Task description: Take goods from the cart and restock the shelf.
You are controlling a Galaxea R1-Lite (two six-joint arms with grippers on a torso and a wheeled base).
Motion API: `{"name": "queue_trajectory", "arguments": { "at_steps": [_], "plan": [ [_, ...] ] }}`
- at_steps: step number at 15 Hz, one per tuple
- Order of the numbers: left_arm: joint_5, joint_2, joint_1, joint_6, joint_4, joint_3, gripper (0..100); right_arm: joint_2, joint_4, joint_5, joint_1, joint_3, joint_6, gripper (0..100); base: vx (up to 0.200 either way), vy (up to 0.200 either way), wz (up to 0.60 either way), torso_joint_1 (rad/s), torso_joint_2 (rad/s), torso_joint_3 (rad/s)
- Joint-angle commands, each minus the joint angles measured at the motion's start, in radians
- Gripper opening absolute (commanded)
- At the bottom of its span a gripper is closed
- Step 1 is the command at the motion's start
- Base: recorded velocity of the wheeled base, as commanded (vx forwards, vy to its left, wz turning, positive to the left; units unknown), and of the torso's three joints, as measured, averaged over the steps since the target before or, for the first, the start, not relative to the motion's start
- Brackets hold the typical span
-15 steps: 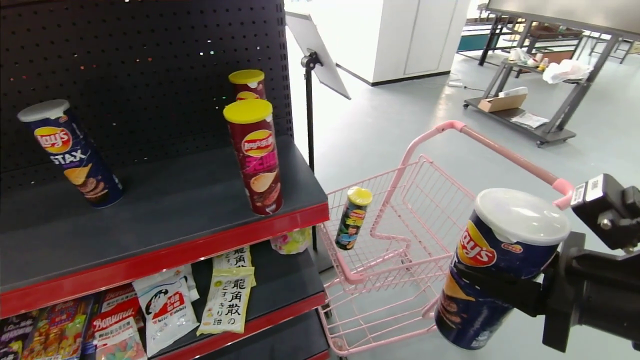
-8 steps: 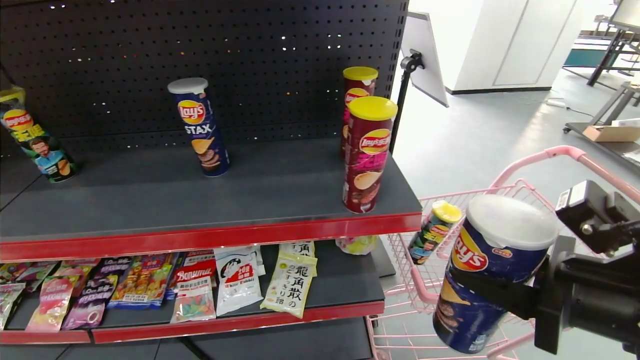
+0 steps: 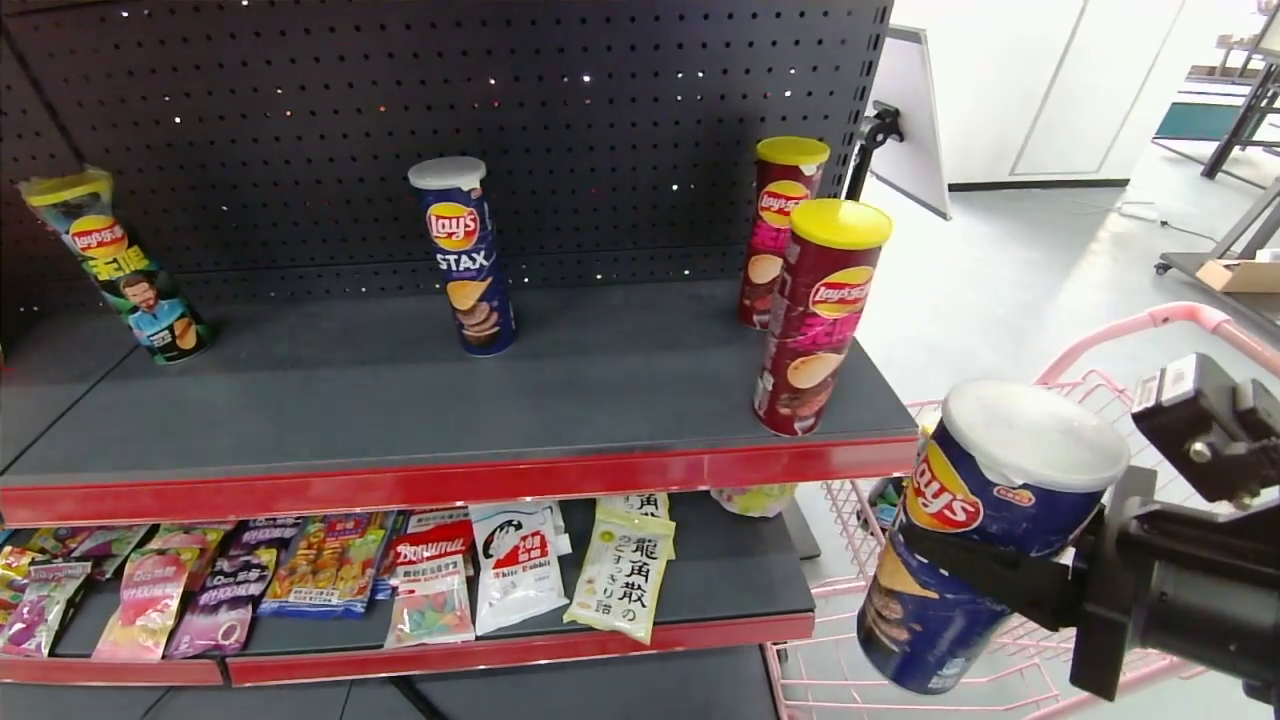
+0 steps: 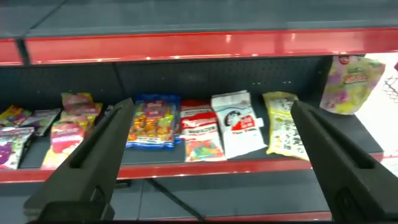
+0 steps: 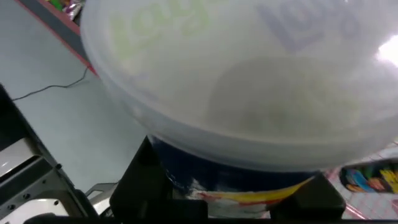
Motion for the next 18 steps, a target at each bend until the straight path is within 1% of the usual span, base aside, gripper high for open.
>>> {"name": "queue_trajectory", "arguments": {
  "at_steps": [1, 3, 9, 14, 18],
  "plan": [
    [0.0, 0.001, -0.001, -0.001, 0.0, 0.0, 100, 0.004, -0.001, 0.066, 0.0, 0.001, 0.001, 0, 0.0, 0.2, 0.0, 0.002, 0.0, 0.002],
    [0.0, 0.001, -0.001, 0.001, -0.002, 0.0, 100, -0.001, -0.001, 0.12, 0.002, 0.002, -0.003, 0, 0.0, 0.2, 0.0, 0.005, 0.0, 0.0],
    [0.0, 0.001, -0.001, 0.001, -0.002, 0.0, 100, -0.001, -0.001, 0.123, 0.002, -0.007, -0.007, 0, 0.0, 0.2, 0.0, 0.002, 0.0, 0.001],
    [0.0, 0.001, 0.001, 0.001, -0.002, 0.0, 100, -0.001, -0.001, 0.123, 0.005, -0.013, -0.009, 0, 0.0, 0.0, 0.0, 0.0, 0.0, 0.0],
    [0.0, 0.001, -0.001, 0.001, -0.002, 0.0, 100, 0.0, -0.001, 0.123, 0.005, -0.017, -0.01, 0, 0.2, 0.0, 0.0, -0.01, 0.0, 0.005]
  ]
}}
